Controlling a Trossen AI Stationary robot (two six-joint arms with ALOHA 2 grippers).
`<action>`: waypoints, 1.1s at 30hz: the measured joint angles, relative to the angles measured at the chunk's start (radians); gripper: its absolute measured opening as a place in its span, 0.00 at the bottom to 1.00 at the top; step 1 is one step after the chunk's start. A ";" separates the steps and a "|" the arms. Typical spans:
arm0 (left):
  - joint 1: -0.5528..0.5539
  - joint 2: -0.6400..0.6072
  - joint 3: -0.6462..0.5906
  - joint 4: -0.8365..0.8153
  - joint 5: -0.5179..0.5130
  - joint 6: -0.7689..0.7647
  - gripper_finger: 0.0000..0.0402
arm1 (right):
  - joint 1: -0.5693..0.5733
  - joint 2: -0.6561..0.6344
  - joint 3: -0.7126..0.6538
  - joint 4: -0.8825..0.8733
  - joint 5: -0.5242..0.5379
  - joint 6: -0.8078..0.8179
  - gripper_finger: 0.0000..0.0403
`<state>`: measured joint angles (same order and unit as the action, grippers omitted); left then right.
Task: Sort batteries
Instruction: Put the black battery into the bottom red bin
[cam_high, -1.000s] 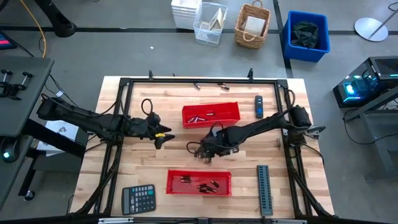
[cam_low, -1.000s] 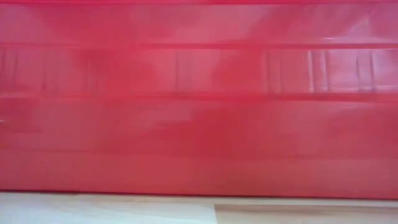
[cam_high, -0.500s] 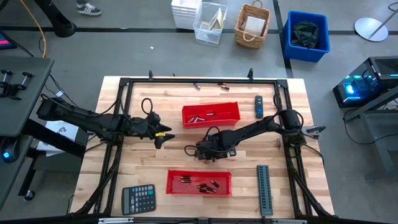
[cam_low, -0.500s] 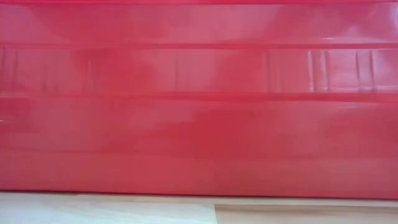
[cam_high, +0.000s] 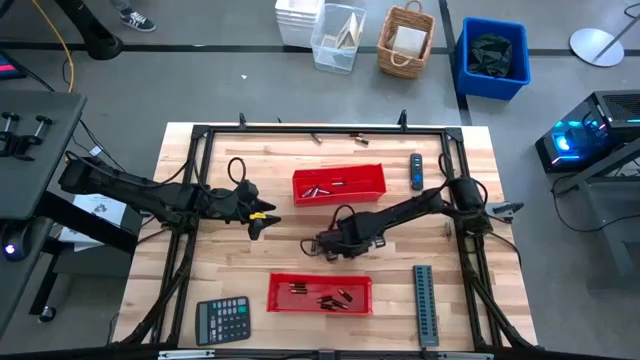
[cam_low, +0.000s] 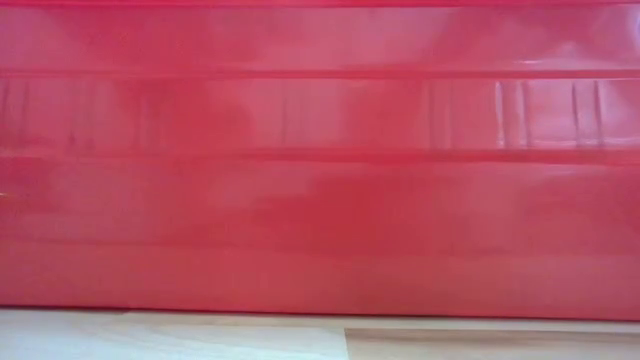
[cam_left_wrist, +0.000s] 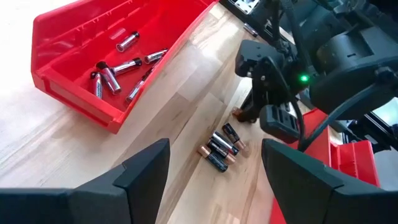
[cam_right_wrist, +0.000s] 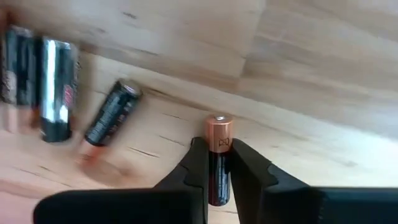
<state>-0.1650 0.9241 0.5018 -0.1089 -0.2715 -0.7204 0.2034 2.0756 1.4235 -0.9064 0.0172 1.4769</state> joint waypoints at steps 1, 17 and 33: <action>0.000 0.000 0.000 0.000 0.005 0.000 0.62 | 0.004 -0.007 -0.003 -0.010 0.009 -0.019 0.08; 0.047 -0.003 0.000 0.002 0.026 0.025 0.62 | 0.280 -0.400 -0.003 0.337 0.170 -0.199 0.08; 0.055 -0.003 0.001 0.009 0.033 0.025 0.62 | 0.304 -0.223 -0.006 0.487 0.121 -0.203 0.22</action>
<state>-0.1097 0.9215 0.5026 -0.0998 -0.2382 -0.6952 0.5070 1.8526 1.4178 -0.4196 0.1381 1.2736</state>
